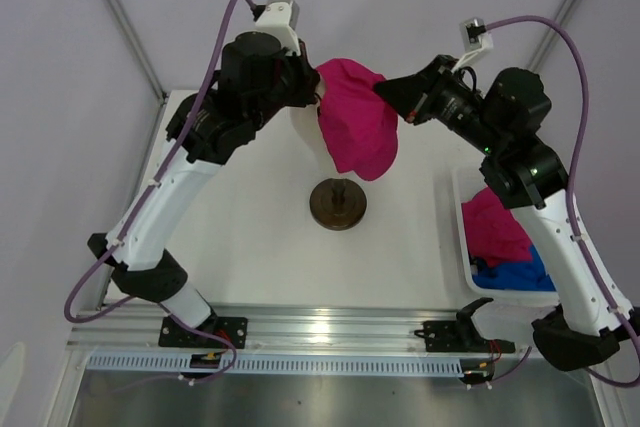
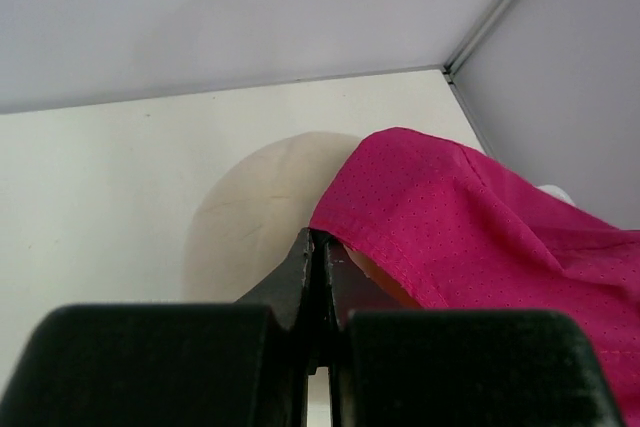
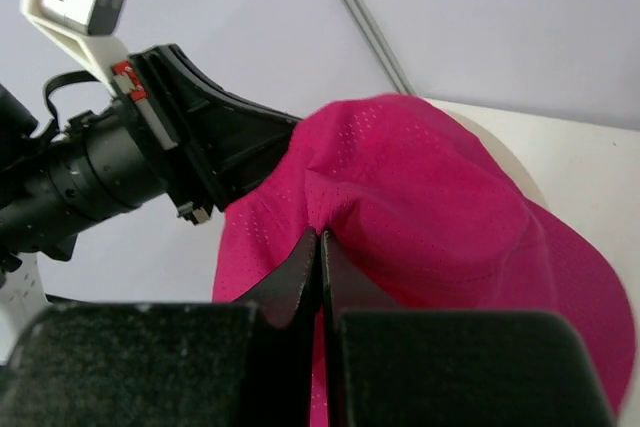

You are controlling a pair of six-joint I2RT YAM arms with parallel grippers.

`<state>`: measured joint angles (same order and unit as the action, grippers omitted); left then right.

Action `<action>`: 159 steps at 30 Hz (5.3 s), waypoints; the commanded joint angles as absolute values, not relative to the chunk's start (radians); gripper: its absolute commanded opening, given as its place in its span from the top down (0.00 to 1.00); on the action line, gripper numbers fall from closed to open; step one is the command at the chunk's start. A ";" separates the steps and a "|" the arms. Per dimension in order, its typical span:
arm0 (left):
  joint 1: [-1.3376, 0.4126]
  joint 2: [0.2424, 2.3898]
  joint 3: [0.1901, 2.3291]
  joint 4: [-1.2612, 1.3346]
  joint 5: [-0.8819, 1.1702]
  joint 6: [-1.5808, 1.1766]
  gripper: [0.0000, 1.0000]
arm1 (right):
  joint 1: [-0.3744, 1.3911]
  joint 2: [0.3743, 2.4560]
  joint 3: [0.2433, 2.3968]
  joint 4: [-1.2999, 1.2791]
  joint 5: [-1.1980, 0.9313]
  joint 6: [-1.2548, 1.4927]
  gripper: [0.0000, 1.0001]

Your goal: Stack the hats

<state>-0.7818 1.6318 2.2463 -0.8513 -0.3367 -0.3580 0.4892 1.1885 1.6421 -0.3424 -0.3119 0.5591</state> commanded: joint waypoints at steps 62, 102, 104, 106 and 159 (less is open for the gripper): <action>-0.425 1.468 1.703 -0.580 0.025 -0.442 0.90 | 0.094 1.256 1.439 -0.133 -0.614 0.597 0.06; -0.425 1.559 1.784 -0.607 0.031 -0.403 0.91 | 0.118 1.112 1.236 -0.224 -0.589 0.808 0.34; -0.425 1.560 1.787 -0.609 0.029 -0.402 0.91 | 0.118 1.104 1.232 -0.224 -0.588 0.808 0.34; -0.425 1.563 1.784 -0.611 0.029 -0.403 0.91 | 0.120 1.098 1.232 -0.215 -0.589 0.819 0.36; -0.364 1.813 2.237 -0.905 0.198 -0.299 0.84 | 0.610 0.864 1.264 -0.305 -0.020 1.000 1.00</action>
